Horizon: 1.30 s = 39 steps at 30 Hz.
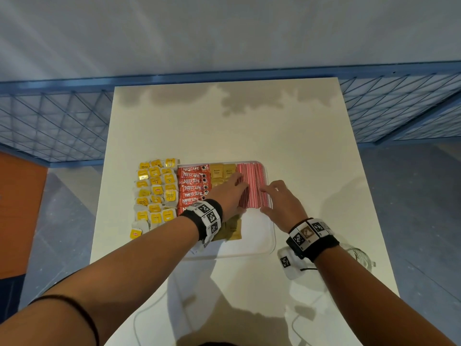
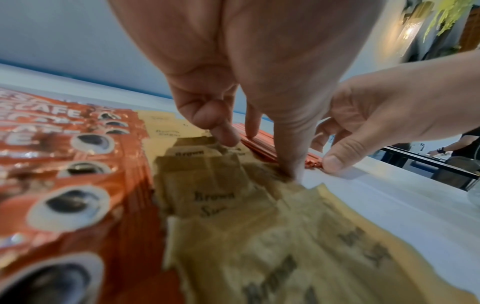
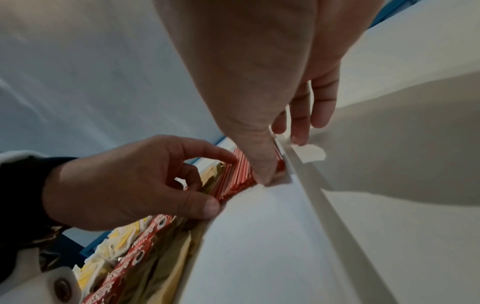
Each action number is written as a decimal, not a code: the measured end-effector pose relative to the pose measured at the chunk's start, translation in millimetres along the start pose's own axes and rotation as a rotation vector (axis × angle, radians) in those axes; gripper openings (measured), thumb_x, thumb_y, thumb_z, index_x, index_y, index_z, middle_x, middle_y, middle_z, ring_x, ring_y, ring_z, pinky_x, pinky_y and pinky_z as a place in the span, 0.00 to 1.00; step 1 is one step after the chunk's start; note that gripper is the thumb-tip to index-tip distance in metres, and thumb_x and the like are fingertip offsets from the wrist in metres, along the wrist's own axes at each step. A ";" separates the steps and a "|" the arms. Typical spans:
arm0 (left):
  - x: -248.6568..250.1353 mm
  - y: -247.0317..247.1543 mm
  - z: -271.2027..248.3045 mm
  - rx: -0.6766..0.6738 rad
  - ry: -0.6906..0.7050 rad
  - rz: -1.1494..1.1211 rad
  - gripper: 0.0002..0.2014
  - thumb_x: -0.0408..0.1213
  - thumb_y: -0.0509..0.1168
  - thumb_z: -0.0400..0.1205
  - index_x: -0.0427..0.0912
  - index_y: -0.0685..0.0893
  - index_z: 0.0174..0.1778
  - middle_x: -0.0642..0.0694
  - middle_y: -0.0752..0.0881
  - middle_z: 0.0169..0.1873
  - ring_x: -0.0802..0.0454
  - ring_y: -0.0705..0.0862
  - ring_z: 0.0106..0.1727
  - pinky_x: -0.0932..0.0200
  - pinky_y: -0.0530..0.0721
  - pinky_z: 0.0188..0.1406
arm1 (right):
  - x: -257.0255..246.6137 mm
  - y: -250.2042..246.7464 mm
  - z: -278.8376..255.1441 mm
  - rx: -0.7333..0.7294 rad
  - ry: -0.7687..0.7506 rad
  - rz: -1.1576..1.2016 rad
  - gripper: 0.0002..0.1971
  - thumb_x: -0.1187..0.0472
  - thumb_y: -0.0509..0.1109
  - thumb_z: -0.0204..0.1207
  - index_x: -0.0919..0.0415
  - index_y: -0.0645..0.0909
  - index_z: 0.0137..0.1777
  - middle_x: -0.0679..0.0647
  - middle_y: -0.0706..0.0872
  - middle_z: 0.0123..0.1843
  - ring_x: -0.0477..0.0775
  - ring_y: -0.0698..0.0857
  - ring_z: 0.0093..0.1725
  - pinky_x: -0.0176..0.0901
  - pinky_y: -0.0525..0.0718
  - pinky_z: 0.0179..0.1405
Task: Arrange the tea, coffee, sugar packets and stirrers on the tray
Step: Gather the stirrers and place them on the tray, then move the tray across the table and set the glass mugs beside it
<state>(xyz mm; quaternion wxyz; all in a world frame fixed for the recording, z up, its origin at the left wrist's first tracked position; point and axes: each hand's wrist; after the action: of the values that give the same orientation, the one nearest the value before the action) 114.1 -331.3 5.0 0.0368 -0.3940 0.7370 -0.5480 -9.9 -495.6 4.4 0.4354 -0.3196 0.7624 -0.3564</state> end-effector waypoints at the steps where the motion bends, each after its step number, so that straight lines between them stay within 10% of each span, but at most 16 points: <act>1: 0.1 0.3 0.2 0.004 0.002 -0.006 0.38 0.47 0.77 0.76 0.46 0.68 0.81 0.42 0.58 0.85 0.37 0.82 0.68 0.47 0.86 0.64 | 0.0 0.7 0.9 0.010 0.006 0.002 0.30 0.57 0.77 0.78 0.53 0.74 0.79 0.53 0.72 0.73 0.56 0.83 0.59 0.43 0.80 0.55; 12: 1.9 -3.6 -26.4 0.109 -0.038 -0.153 0.29 0.51 0.71 0.81 0.47 0.76 0.77 0.46 0.67 0.81 0.47 0.82 0.66 0.52 0.84 0.66 | -6.3 -1.2 -12.9 0.104 -0.004 0.132 0.27 0.50 0.76 0.79 0.55 0.78 0.76 0.53 0.78 0.69 0.55 0.84 0.58 0.49 0.86 0.55; 23: -9.8 3.3 -97.8 0.335 -0.230 -0.460 0.13 0.47 0.70 0.83 0.49 0.84 0.61 0.51 0.83 0.55 0.53 0.83 0.51 0.56 0.84 0.52 | -18.9 -13.6 -50.3 0.178 0.028 0.425 0.24 0.47 0.76 0.79 0.52 0.79 0.73 0.48 0.79 0.67 0.47 0.86 0.51 0.27 0.76 0.40; 33: -77.3 23.7 -188.2 0.553 -0.607 -0.457 0.22 0.47 0.73 0.80 0.42 0.83 0.67 0.40 0.82 0.63 0.42 0.83 0.62 0.48 0.81 0.64 | -17.4 -0.3 -77.1 0.168 0.191 0.443 0.31 0.42 0.77 0.76 0.51 0.75 0.76 0.50 0.79 0.67 0.49 0.85 0.49 0.41 0.77 0.52; 39: -113.9 50.2 -221.8 0.472 -0.840 -0.508 0.30 0.46 0.75 0.76 0.41 0.78 0.73 0.35 0.80 0.67 0.38 0.82 0.65 0.45 0.80 0.66 | -13.3 22.9 -83.5 0.096 0.293 0.416 0.40 0.40 0.78 0.75 0.58 0.70 0.81 0.59 0.77 0.76 0.58 0.81 0.71 0.50 0.79 0.71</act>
<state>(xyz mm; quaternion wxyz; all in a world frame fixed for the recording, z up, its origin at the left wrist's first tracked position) 57.4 -83.4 8.0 0.2819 -0.7258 0.3973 -0.4857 -82.8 -450.4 22.1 0.3988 -0.0800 0.8490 -0.3374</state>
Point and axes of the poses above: each hand's wrist, its own z-axis towards the middle knuckle, its own y-axis out of the palm, x = y × z
